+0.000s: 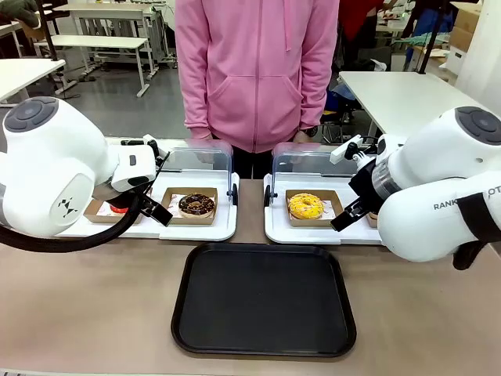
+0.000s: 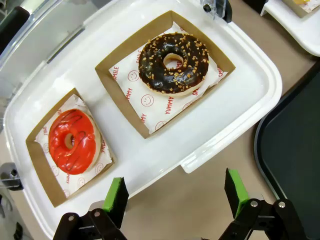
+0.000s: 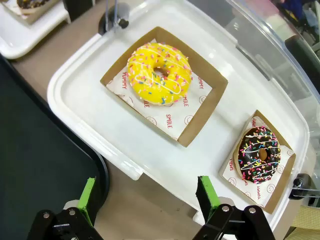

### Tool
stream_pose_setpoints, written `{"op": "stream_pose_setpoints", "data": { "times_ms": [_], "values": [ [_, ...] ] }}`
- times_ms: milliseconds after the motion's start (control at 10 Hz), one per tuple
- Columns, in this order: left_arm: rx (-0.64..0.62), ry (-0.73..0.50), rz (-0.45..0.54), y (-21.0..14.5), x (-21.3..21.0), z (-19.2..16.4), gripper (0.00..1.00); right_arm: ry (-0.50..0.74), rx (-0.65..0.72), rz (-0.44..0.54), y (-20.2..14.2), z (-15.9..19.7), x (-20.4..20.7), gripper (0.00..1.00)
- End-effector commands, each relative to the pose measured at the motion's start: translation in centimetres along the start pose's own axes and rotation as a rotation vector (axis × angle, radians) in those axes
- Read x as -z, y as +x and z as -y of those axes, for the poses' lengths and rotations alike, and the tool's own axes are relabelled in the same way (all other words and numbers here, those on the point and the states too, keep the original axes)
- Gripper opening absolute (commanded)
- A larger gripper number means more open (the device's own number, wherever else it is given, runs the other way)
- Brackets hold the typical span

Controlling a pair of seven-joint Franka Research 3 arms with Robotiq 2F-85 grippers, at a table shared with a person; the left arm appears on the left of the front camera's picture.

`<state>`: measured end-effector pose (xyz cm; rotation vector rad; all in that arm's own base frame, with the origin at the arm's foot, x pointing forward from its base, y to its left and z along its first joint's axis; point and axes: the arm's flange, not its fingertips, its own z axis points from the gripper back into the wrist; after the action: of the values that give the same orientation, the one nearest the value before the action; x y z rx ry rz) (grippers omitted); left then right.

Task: Move the first donut from the left to the tray.
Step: Pick up the Paper togo box containing the Donut indicated by the person and place it on the Handle tray.

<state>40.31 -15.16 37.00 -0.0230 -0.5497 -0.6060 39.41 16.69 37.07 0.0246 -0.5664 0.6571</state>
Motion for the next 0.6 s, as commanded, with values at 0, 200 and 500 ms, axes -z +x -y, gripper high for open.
{"op": "stream_pose_setpoints", "data": {
  "times_ms": [0,200,500],
  "values": [
    [0.0,0.0,0.0,0.0,0.0,0.0,1.0,0.0,0.001,0.0,0.0,0.0,0.0,1.0],
    [0.0,0.0,0.0,0.0,0.0,0.0,1.0,0.0,0.001,0.0,0.0,0.0,0.0,1.0],
    [0.026,-0.113,0.08,5.6,-4.1,-1.0,1.0,0.074,-0.002,0.088,6.8,2.7,-5.1,1.0]
  ]
}}
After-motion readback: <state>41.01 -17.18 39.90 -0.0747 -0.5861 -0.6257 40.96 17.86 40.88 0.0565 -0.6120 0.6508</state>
